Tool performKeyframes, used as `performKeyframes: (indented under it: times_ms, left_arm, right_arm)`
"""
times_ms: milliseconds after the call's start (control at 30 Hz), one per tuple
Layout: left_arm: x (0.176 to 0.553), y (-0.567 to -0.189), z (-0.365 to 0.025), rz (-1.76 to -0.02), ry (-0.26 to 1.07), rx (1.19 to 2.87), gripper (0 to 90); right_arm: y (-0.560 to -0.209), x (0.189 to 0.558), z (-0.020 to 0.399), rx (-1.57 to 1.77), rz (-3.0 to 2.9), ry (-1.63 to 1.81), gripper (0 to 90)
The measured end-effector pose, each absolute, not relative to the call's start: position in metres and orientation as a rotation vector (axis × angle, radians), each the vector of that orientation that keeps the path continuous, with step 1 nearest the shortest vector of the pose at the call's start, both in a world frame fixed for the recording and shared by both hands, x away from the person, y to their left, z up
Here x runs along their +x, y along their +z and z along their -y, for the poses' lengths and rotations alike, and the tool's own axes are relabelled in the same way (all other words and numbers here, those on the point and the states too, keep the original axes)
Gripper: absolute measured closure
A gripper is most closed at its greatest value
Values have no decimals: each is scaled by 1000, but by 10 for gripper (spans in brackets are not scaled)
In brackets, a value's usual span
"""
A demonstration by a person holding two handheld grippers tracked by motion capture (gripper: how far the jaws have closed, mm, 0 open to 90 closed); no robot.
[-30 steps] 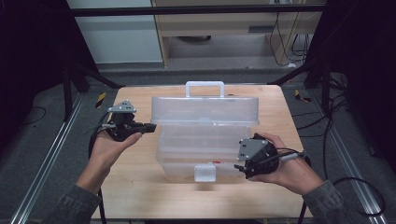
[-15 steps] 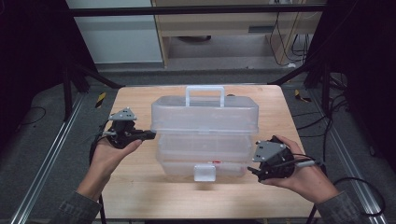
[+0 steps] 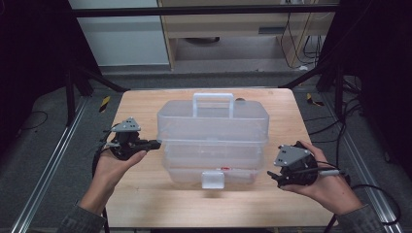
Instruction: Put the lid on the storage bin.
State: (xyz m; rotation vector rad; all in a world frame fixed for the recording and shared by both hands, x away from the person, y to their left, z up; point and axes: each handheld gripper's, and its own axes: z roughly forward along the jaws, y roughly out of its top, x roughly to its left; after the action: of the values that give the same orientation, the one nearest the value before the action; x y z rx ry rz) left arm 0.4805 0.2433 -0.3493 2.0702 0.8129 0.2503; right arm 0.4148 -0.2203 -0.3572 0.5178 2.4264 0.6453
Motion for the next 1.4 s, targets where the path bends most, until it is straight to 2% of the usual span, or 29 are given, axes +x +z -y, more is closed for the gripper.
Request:
performKeyframes:
  times_ms: [1267, 1400]
  left_arm:
    - [465, -374, -246, -794, 245, 2171, 899]
    - [467, -376, -250, -800, 293, 2206, 898]
  right_arm:
    - [-375, 427, 248, 697, -2347, 629, 192]
    - [-377, 432, 250, 735, -2328, 628, 193]
